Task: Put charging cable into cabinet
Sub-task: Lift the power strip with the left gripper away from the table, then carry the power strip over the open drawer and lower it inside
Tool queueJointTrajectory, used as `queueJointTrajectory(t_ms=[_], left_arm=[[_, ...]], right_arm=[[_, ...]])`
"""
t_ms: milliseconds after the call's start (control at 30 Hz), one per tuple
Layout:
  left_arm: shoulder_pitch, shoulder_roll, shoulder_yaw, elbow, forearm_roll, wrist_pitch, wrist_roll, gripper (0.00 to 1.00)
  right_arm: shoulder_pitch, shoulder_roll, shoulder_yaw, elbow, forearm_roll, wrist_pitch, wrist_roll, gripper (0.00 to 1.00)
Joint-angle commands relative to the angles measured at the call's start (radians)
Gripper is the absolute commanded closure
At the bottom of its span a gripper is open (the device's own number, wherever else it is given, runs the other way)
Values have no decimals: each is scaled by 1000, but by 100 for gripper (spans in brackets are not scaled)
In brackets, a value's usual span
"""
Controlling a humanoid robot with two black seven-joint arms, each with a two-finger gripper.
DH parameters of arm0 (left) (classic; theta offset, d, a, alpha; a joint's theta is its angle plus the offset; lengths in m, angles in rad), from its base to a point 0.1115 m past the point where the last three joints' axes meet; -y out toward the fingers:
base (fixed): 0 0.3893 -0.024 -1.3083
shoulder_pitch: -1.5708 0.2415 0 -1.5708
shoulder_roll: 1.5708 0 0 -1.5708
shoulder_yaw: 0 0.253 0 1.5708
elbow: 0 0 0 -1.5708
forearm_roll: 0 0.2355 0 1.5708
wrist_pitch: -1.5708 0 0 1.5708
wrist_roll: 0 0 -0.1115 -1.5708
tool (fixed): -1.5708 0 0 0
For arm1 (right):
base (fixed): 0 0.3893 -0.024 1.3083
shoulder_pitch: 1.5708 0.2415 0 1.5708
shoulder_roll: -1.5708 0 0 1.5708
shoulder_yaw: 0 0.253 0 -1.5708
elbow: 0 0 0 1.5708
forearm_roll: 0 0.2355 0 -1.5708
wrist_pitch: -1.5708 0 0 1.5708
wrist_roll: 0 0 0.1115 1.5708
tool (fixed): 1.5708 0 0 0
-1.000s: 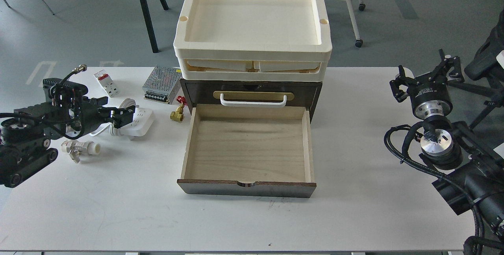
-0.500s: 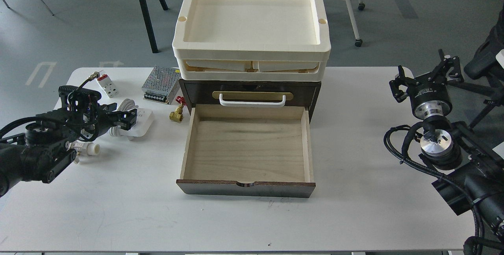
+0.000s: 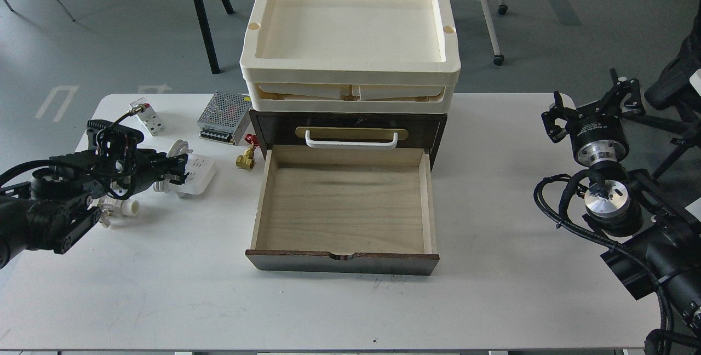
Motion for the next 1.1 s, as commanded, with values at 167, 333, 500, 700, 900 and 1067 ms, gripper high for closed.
queueJointTrajectory(t_ms=[167,333,500,700,900,1067], left_arm=[[-139,137,-4,-26,-115,-9,-76,99],[-232,222,-6,-29,-118,-12,-83,99],[-349,286,-6,-41,-118,-47,-83,99],[-577,430,-9,-401,-120,-194,-83,99],[-702,493,-73,-805,-118,-312,-83,99],[-817,476,-109,-1110,-111,-479,-60,99]], right_arm=[[0,0,0,0,0,0,0,0],[0,0,0,0,-1,0,0,0],[0,0,0,-2,-1,0,0,0],[0,0,0,0,-1,-1,1,0],[0,0,0,0,-1,-1,2,0],[0,0,0,0,-1,-1,2,0]])
